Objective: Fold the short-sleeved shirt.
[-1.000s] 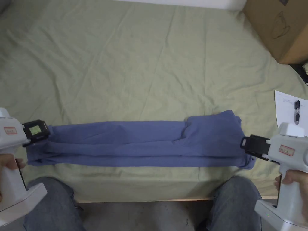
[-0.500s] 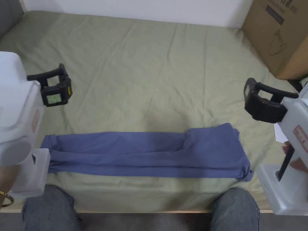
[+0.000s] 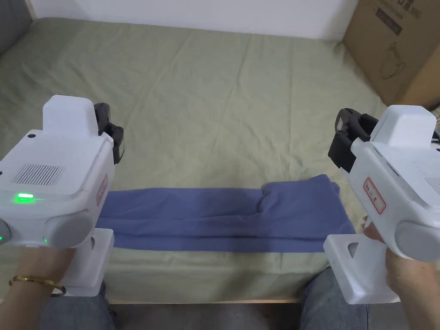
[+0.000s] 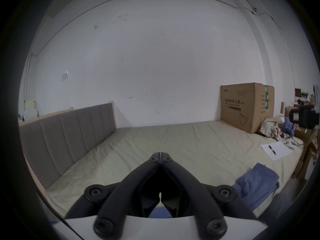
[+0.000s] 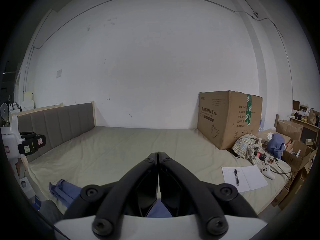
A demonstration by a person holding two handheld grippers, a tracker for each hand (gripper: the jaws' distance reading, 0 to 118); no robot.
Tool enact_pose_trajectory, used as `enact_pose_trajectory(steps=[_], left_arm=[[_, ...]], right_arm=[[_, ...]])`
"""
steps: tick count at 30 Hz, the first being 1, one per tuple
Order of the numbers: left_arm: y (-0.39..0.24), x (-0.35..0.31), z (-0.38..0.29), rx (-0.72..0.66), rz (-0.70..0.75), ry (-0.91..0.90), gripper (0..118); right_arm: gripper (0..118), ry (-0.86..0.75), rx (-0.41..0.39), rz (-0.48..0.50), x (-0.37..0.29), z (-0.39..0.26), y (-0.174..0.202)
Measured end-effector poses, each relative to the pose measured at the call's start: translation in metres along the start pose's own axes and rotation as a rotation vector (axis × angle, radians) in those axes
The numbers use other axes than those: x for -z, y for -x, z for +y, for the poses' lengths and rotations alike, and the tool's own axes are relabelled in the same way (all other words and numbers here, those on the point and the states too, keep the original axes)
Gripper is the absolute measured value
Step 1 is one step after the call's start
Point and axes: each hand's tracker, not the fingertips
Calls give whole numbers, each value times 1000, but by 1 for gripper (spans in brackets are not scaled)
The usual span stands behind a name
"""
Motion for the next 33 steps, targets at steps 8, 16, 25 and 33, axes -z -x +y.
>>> enact_pose_trajectory(steps=[8, 16, 25, 33], left_arm=[[54, 31, 8, -207, -68, 153, 37], [158, 85, -31, -435, -151, 454, 112], [234, 117, -144, -701, -218, 825, 112], [228, 122, -181, -776, -269, 853, 104]], right_arm=[[0, 38, 19, 23, 11, 0, -5], [0, 104, 19, 22, 20, -7, 5], [0, 190, 8, 15, 41, -23, 20], [0, 221, -6, 44, 50, -29, 35]])
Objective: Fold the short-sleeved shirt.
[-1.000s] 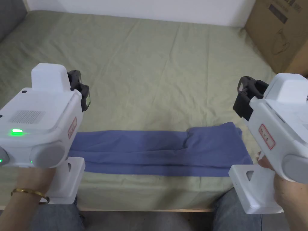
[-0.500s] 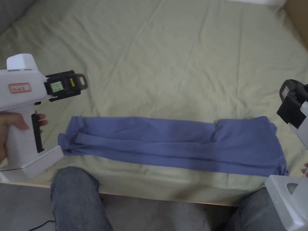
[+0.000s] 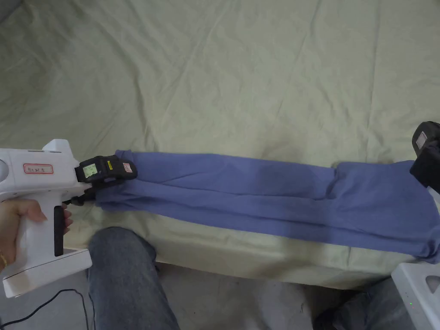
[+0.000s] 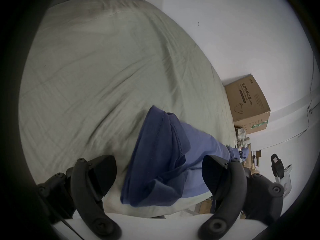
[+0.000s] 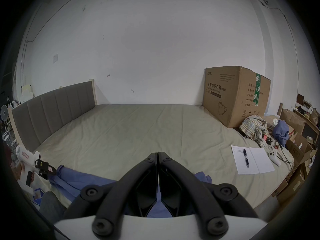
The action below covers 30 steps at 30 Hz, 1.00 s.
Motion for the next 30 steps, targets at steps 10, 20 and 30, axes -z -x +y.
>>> enact_pose_trajectory(steps=[10, 20, 30], left_arm=[[-41, 12, -9, 32, 130, 8, 7], [-183, -57, -39, 477, 195, -189, 6], [-311, 11, -104, 672, 136, -46, 6]], right_arm=[[0, 3, -4, 7, -8, -4, -3], [0, -47, 47, 7, -32, -5, -24], [0, -94, 102, -35, -63, -12, -57]])
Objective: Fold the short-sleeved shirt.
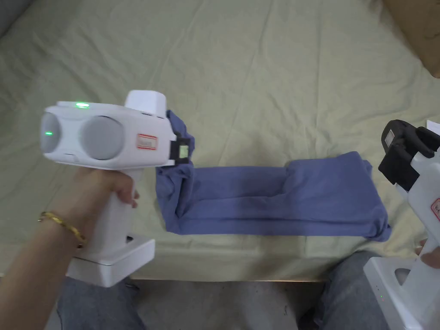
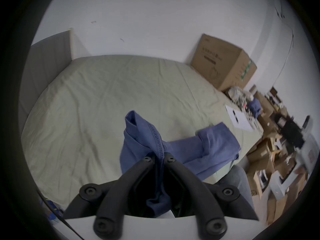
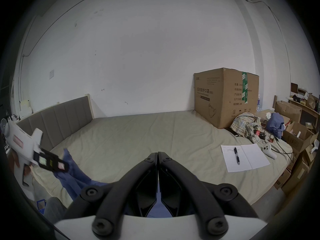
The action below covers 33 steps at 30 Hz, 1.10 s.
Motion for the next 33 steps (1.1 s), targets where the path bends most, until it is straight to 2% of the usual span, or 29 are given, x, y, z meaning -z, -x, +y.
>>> enact_pose_trajectory(steps=[3, 8, 10, 12, 14, 17, 20, 22, 25, 26, 28, 31, 33], left_arm=[[-26, 47, -3, 22, -28, 79, 6], [-55, 115, -18, -92, -60, 173, 9], [-56, 142, -23, -114, -41, 194, 25], [-61, 154, -30, -123, -60, 229, 56], [-63, 153, -30, -169, -111, 237, 71], [-50, 139, -11, -207, -194, 183, 72], [-28, 99, 11, -247, -234, -23, 72], [-18, 60, 15, -191, -139, -148, 66], [-7, 45, 7, -43, 119, -155, 12], [-3, 47, 0, -16, 179, -152, 2], [3, 52, -15, -18, 211, -110, 0], [-1, 69, -38, -100, 99, -10, 0], [-19, 82, -55, -85, 89, 15, 0]], right_arm=[[0, -3, 19, -28, -8, -2, -12], [0, 13, 39, -81, -16, -10, -29], [0, 22, 38, -96, -19, -12, -35], [0, 30, 38, -107, -20, -13, -40], [0, 44, 45, -103, -18, -14, -44], [0, 50, 43, -110, -15, -16, -45], [0, 47, 50, -98, -13, -14, -42], [0, 42, 43, -87, -12, -13, -38], [0, 40, 31, -68, -9, -12, -33], [0, 41, 29, -62, -8, -12, -32], [0, 44, 27, -52, -6, -13, -29], [0, 53, 28, -41, -4, -15, -26], [0, 60, 22, -40, -4, -16, -25]])
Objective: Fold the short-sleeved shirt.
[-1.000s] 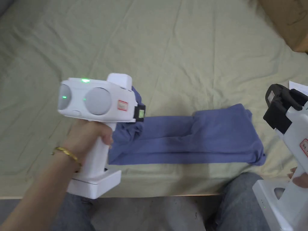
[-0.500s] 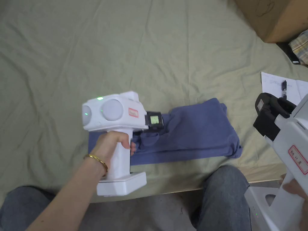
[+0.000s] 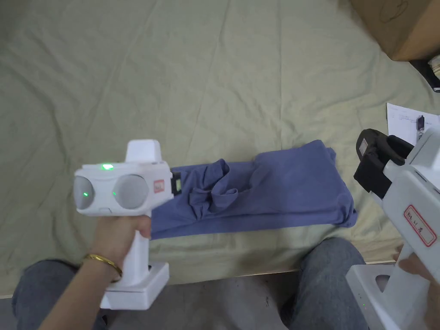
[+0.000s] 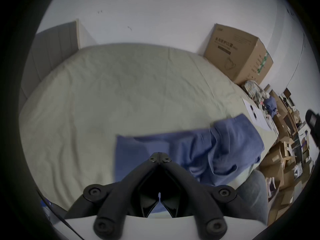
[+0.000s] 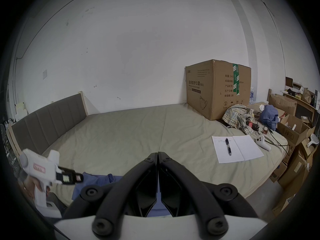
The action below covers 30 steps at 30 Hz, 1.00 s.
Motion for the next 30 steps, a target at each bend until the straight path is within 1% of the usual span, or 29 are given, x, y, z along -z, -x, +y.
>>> enact_pose_trajectory(steps=[2, 5, 6, 8, 10, 12, 14, 15, 18, 20, 21, 22, 23, 24, 26, 27, 28, 29, 30], left_arm=[[-16, 10, -13, 41, -13, 17, 0], [-50, 27, -28, 75, -71, 52, 0], [-63, 31, -33, 120, -74, 64, 0], [-89, 39, -43, 239, -28, 71, 0], [-111, 37, -52, 304, -61, 72, 0], [-127, 46, -59, 347, -145, 87, 0], [-140, 50, -59, 327, -198, 137, 0], [-145, 48, -57, 314, -198, 134, 0], [-138, 29, -37, 213, -312, 50, 0], [-125, 4, -16, 145, -343, -28, 0], [-113, -7, -4, 103, -352, -79, 3], [-100, -16, 7, 58, -359, -120, 9], [-86, -24, 17, 16, -370, -156, 19], [-67, -29, 27, -25, -368, -187, 23], [-34, -41, 44, -65, -371, -210, 26], [-15, -43, 52, -76, -368, -207, 35], [0, -44, 57, -87, -361, -208, 48], [14, -44, 59, -98, -355, -209, 74], [30, -43, 60, -108, -336, -196, 95]], right_arm=[[0, 9, -11, 5, -1, -1, -1], [0, 28, -28, -4, -1, -5, -3], [0, 33, -26, -8, -1, -6, -5], [0, 40, -18, -14, -3, -8, -8], [0, 42, -14, -24, -5, -9, -11], [0, 42, -13, -31, -6, -9, -12], [0, 43, -11, -35, -7, -8, -14], [0, 43, -10, -36, -8, -7, -15], [0, 30, -10, -34, -13, -4, -16], [0, 23, -13, -31, -14, -3, -16], [0, 21, -14, -28, -14, -2, -15], [0, 18, -14, -25, -14, -1, -14], [0, 13, -14, -21, -14, 0, -14], [0, 10, -13, -18, -14, 0, -13], [0, 9, -11, -11, -12, 1, -11], [0, 9, -13, -6, -11, 1, -9], [0, 10, -14, -3, -10, 1, -8], [0, 11, -15, -1, -8, 1, -6], [0, 13, -14, 4, -7, 2, -4]])
